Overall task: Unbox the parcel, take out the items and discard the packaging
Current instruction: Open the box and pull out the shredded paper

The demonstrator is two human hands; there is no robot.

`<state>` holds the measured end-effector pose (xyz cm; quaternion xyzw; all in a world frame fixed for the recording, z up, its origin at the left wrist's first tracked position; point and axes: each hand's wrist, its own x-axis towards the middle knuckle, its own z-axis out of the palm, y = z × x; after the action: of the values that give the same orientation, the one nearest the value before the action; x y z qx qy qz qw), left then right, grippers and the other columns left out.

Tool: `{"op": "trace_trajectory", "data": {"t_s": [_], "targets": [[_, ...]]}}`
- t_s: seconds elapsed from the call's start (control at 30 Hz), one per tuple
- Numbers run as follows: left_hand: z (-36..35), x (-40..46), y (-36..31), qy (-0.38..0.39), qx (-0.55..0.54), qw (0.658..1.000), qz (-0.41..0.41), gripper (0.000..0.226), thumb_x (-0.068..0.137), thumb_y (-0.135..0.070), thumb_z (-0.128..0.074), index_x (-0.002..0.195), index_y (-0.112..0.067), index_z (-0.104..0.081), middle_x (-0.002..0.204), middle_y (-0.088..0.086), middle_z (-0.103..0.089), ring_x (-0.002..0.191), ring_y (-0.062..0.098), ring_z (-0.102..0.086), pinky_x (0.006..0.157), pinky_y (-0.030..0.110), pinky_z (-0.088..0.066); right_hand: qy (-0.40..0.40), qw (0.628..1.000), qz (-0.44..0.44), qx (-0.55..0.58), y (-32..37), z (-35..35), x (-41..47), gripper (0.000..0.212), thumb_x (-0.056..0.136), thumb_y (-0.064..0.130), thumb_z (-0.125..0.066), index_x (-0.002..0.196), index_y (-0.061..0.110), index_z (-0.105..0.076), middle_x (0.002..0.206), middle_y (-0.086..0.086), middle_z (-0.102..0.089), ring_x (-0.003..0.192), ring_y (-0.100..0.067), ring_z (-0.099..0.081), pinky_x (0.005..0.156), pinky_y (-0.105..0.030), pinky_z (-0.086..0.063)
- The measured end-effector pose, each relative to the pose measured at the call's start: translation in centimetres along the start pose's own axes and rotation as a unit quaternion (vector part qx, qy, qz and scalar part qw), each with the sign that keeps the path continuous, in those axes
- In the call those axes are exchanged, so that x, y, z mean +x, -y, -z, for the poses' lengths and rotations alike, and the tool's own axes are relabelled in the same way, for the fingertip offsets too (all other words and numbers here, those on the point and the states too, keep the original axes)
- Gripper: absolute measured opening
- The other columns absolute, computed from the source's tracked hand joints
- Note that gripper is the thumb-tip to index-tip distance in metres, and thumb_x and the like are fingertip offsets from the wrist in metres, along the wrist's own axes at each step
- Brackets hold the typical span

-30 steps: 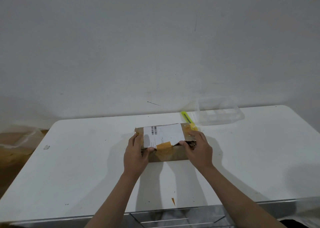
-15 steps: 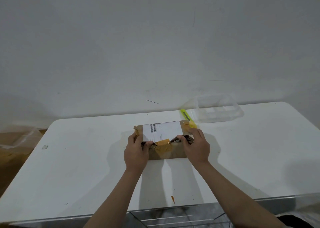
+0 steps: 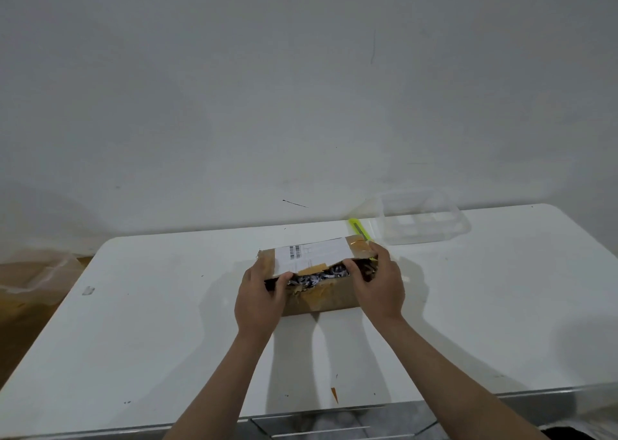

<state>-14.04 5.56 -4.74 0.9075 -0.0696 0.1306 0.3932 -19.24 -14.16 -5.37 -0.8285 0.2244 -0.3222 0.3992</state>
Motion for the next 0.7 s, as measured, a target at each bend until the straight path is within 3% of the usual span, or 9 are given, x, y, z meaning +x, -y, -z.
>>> {"op": "trace_trajectory", "data": {"t_s": [0.1,0.23,0.37,0.47,0.6,0.7], "targets": [[0.4,-0.4,0.1,0.007,-0.032,0.999,0.009,0.066,0.082,-0.042,-0.067,0.136,-0.015,-0.043,0.127,0.003,-0.057,0.117,0.021,-0.053,0.076,0.024,-0.039,0.005,0.999,0.020,0.027,-0.2,0.1,-0.1,0.059,0.077,0.043,-0.071,0.126,0.018,-0.050,0.110,0.000,-0.064,0.103,-0.021,-0.059,0.075,-0.033,-0.051],[0.8,-0.4,0.5,0.011,-0.053,0.998,0.011,0.078,0.075,-0.047,-0.071,0.139,-0.018,-0.038,0.133,0.000,-0.054,0.118,0.018,-0.054,0.077,0.025,-0.042,0.013,0.999,0.027,0.018,-0.3,0.4,0.4,0.061,0.078,0.042,-0.071,0.129,0.021,-0.046,0.106,0.002,-0.067,0.090,-0.020,-0.065,0.066,-0.033,-0.052],[0.9,0.2,0.6,0.014,-0.057,0.998,-0.004,0.075,0.071,-0.059,-0.068,0.134,-0.030,-0.039,0.137,-0.010,-0.051,0.110,0.013,-0.061,0.071,0.027,-0.048,0.019,0.999,0.043,0.013,0.0,0.7,1.3,0.070,0.080,0.036,-0.071,0.139,0.020,-0.037,0.120,0.007,-0.065,0.061,-0.012,-0.061,0.057,-0.027,-0.048],[1.0,0.8,0.5,0.026,-0.049,0.998,-0.005,0.092,0.070,-0.066,-0.059,0.145,-0.026,-0.025,0.137,-0.011,-0.051,0.099,0.010,-0.063,0.068,0.029,-0.050,0.039,0.997,0.061,0.008,-0.1,0.6,2.2,0.072,0.083,0.034,-0.068,0.143,0.019,-0.031,0.128,0.013,-0.061,0.049,-0.005,-0.054,0.052,-0.023,-0.046],[0.8,1.6,1.5,0.052,-0.025,0.997,-0.050,0.099,0.074,-0.073,-0.051,0.149,-0.020,-0.015,0.140,-0.008,-0.049,0.101,0.019,-0.063,0.071,0.039,-0.055,0.097,0.989,0.108,-0.026,-0.4,0.5,3.8,0.066,0.088,0.037,-0.061,0.144,0.020,-0.031,0.137,0.013,-0.053,0.059,-0.006,-0.059,0.054,-0.018,-0.043],[0.5,2.3,2.1,0.061,0.021,0.993,-0.099,0.084,0.078,-0.070,-0.046,0.144,-0.021,-0.031,0.134,0.001,-0.051,0.112,0.023,-0.056,0.082,0.038,-0.053,0.148,0.984,0.095,-0.035,-0.4,0.2,4.9,0.064,0.089,0.040,-0.058,0.144,0.022,-0.032,0.129,-0.004,-0.061,0.091,-0.024,-0.067,0.070,-0.035,-0.055]]}}
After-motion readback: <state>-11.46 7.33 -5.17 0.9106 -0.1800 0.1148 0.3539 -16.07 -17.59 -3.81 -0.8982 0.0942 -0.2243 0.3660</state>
